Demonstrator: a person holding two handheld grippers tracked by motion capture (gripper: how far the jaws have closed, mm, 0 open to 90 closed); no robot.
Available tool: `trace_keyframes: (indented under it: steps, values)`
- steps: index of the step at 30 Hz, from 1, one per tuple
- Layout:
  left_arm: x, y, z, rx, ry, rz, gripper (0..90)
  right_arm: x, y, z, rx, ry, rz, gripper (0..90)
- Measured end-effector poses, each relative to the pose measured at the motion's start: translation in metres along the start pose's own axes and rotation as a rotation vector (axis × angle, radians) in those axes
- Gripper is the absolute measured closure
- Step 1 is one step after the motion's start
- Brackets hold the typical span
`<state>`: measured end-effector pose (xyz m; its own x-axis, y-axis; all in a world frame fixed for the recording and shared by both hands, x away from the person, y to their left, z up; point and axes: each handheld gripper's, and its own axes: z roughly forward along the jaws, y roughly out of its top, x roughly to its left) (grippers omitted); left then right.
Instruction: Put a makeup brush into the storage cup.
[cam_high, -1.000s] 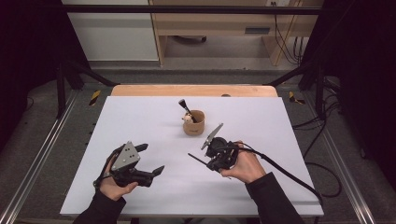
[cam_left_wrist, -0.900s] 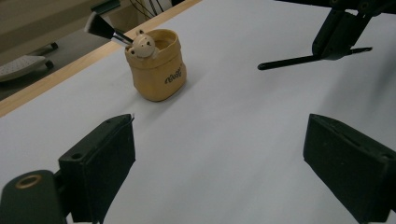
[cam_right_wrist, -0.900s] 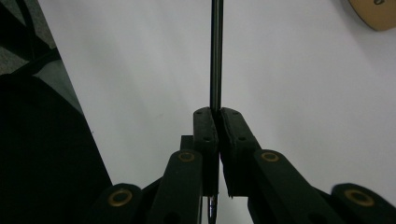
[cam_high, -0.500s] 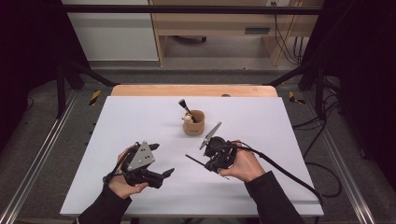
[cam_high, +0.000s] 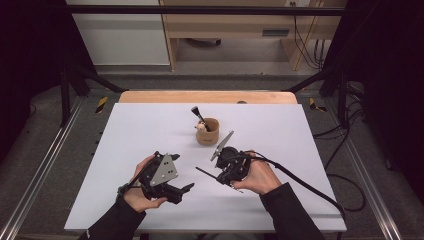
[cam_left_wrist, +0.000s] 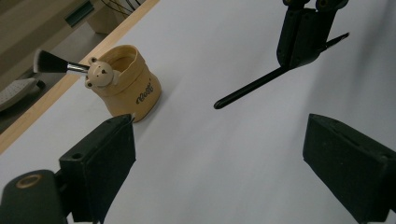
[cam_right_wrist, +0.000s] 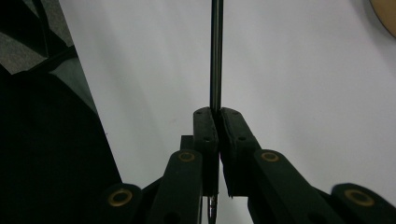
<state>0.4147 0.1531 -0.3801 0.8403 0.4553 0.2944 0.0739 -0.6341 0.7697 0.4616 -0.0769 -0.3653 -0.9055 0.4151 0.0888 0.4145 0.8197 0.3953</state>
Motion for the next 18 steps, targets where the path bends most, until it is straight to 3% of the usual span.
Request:
trace_keyframes:
  steps: [18]
  values:
    - [-0.011, 0.012, 0.010, 0.027, -0.004, 0.105, 9.6, -0.001, 0.002, 0.003, 0.002, 0.017, -0.017, 85.7]
